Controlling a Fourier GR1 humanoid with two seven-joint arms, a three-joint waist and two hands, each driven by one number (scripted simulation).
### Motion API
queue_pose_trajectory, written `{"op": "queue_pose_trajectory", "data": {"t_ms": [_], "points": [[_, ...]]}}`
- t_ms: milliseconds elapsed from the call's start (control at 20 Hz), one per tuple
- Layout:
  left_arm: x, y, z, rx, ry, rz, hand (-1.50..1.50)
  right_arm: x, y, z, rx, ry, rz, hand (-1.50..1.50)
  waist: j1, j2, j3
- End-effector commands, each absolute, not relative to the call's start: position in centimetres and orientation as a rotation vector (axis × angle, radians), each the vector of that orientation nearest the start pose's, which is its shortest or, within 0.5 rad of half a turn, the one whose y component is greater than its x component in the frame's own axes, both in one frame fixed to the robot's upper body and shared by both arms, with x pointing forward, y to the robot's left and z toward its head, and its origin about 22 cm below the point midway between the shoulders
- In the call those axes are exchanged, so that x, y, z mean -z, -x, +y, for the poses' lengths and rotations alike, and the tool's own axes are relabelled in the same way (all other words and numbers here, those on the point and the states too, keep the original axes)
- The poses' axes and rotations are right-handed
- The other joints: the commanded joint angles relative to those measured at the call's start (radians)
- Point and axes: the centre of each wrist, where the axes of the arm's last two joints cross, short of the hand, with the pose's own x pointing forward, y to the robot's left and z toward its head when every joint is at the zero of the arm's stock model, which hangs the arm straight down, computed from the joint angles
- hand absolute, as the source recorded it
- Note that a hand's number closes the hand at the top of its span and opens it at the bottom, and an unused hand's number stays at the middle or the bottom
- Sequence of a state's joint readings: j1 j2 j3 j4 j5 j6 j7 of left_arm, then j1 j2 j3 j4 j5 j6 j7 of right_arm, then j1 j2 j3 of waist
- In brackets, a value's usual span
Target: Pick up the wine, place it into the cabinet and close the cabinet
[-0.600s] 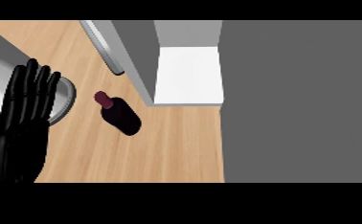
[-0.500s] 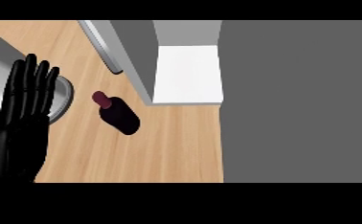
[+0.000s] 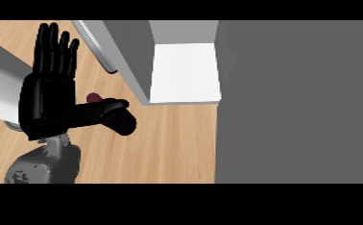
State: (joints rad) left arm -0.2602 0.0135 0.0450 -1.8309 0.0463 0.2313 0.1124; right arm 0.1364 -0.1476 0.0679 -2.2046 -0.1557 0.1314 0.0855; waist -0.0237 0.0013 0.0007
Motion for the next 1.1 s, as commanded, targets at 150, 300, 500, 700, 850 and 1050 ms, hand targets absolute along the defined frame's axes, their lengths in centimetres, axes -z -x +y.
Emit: {"op": "queue_pose_trajectory", "data": {"t_ms": [150,300,500,700,850,1050], "points": [[-13.0,-30.2,18.0,-0.284,0.036,-1.883,-1.50,-14.1,-15.4,-23.9,-0.211,-0.260,-1.920,-1.50,0.013,-0.002,-0.001],[-13.9,-29.9,16.2,-0.298,0.054,-1.901,-1.50,-15.1,-15.6,-25.1,-0.218,-0.254,-1.909,-1.50,0.017,-0.002,-0.001],[-12.5,-28.7,16.0,-0.284,0.045,-1.884,-1.50,-14.9,-13.7,-24.9,-0.224,-0.252,-1.905,-1.50,0.017,-0.003,-0.001],[-15.1,-28.9,15.7,-0.279,0.057,-1.874,-1.50,-15.8,-16.5,-25.1,-0.223,-0.244,-1.901,-1.50,0.023,-0.002,-0.001],[-12.9,-29.4,14.2,-0.298,0.025,-1.899,-1.50,-14.3,-16.2,-26.3,-0.233,-0.250,-1.919,-1.50,0.017,-0.002,0.000],[-13.3,-29.2,16.4,-0.298,0.026,-1.881,-1.50,-16.2,-15.3,-23.6,-0.245,-0.248,-1.923,-1.50,0.022,-0.002,-0.001]]}}
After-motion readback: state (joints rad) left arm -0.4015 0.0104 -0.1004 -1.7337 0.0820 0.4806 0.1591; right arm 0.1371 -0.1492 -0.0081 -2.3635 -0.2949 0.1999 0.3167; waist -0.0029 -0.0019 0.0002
